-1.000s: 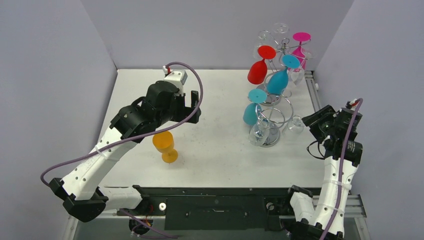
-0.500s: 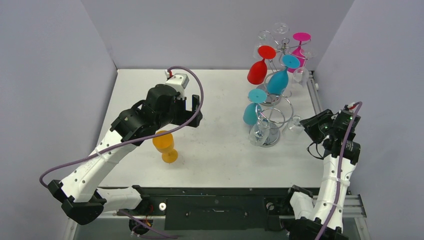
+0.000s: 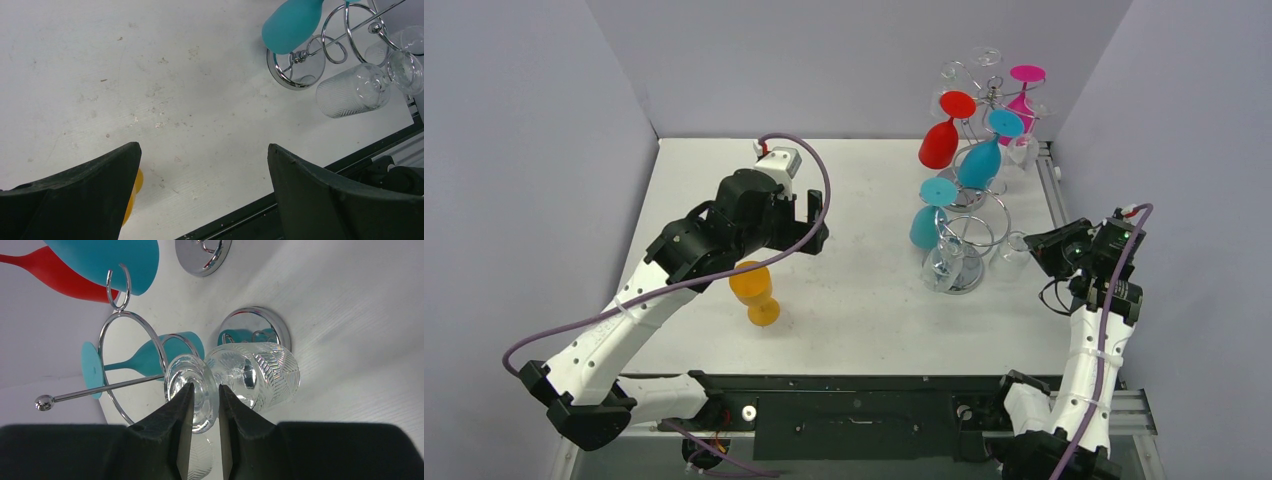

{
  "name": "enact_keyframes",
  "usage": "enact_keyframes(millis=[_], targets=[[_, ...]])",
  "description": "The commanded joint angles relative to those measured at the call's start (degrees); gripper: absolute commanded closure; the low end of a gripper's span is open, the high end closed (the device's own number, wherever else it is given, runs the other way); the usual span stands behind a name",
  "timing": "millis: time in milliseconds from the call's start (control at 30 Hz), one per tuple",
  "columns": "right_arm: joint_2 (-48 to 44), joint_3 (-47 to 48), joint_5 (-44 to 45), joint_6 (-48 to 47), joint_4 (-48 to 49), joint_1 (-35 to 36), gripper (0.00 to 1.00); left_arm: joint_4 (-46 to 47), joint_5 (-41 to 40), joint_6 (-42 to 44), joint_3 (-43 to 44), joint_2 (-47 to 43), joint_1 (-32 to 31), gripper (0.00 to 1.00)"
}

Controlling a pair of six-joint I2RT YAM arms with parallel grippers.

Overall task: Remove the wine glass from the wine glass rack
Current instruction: Pick up the wine glass from the wine rack.

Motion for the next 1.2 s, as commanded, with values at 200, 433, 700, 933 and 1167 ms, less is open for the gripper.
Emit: enact_keyframes(millis=[200,433,700,933,1167], targets=[[-1.35,0.86,0.39,0.22,-2.47,-0.10,0.79,3.41,-0.12,0.29,-0.65,-1.14,0.87,0.04],[-2.13,0.61,1.14,0.38,-2.78,-0.08,0.87,3.42,-0.07,0.28,-0.83,-1.45,1.25,0.04],[-2.70,0.85,2.27,0.66,-2.96,-0.10,1.00,3.29,-0.20,0.37,-1.10,-1.52,1.64,0.04],[-4.31,0.20,3.05,2.14,-1.95,-0.12,1.00,3.24,-0.14,0.53,-0.91,-1.30,1.76,0.04],[-7.05,-1.33,3.37,5.95,1.10,-1.01,1.00,3.16,-0.36,0.72,-0.50,-1.05,2.01,0.04]])
